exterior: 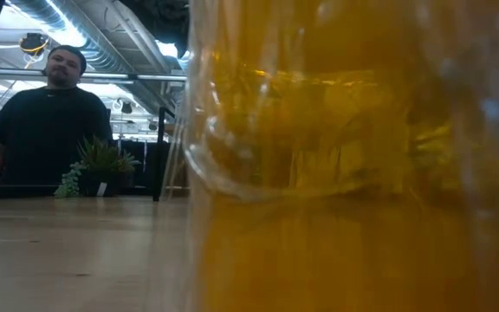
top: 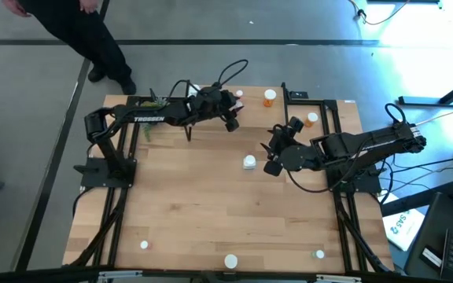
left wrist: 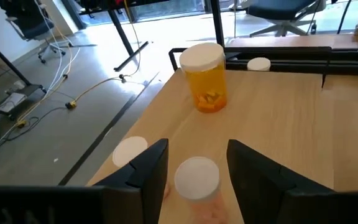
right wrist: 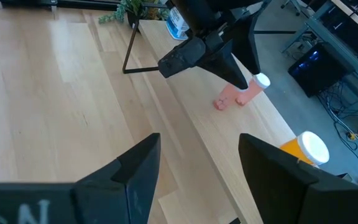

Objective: Pick and place medicine bottles onto shelf by color
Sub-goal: Put the pink pill bottle on the shelf aligned with the other pink pill bottles

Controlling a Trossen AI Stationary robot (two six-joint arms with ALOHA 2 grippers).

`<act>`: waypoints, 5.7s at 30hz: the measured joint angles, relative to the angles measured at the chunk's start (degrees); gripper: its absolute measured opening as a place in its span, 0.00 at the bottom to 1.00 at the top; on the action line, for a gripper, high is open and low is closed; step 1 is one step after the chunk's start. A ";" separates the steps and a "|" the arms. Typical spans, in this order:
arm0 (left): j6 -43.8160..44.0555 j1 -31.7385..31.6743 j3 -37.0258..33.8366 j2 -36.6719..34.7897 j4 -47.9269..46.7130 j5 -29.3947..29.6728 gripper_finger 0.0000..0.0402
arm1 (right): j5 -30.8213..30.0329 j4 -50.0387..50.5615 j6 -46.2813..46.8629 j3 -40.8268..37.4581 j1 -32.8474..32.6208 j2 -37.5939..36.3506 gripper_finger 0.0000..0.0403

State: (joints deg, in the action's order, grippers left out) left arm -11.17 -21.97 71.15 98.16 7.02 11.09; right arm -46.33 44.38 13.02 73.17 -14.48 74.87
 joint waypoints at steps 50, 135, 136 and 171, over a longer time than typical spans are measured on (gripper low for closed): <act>53.03 52.11 -0.04 -17.74 -62.04 5.83 0.39 | 15.47 -0.44 -0.71 -0.04 0.00 -0.02 0.55; 84.92 83.27 -0.01 -5.85 -64.23 -5.53 0.38 | 55.43 -0.42 -19.30 0.02 -0.09 -0.02 0.55; 85.06 83.27 -0.01 -5.85 -64.32 -5.17 0.38 | 55.43 -0.42 -19.30 0.02 -0.09 -0.02 0.55; 93.08 84.00 -0.01 -5.85 -65.69 -3.20 0.45 | 55.43 -0.44 -19.30 0.02 -0.09 -0.02 0.55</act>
State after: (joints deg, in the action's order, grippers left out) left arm 81.92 62.03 71.13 92.31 -58.67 7.89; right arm 9.10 43.94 -6.28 73.19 -14.57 74.85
